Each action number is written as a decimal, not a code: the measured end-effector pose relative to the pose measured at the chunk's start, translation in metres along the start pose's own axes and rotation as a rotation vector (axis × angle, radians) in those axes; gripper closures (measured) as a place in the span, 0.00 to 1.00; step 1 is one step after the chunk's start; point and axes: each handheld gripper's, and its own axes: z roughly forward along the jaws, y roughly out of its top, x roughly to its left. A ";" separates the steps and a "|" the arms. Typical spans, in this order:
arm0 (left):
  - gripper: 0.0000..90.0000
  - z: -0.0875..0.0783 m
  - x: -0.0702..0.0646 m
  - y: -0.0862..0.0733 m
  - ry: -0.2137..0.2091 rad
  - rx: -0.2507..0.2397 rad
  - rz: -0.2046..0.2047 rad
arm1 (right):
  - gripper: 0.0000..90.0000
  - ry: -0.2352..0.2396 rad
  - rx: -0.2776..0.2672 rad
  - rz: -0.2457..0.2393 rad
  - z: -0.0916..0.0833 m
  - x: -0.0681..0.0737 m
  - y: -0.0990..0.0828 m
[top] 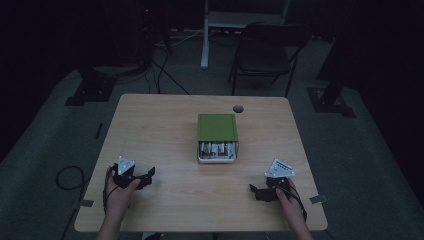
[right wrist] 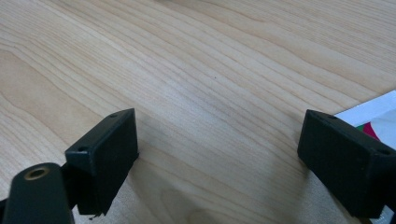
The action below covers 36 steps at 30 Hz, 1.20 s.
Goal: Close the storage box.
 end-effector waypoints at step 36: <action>0.12 -0.023 0.028 -0.027 0.286 0.182 -0.121 | 0.12 -0.003 0.000 0.003 0.000 0.000 0.000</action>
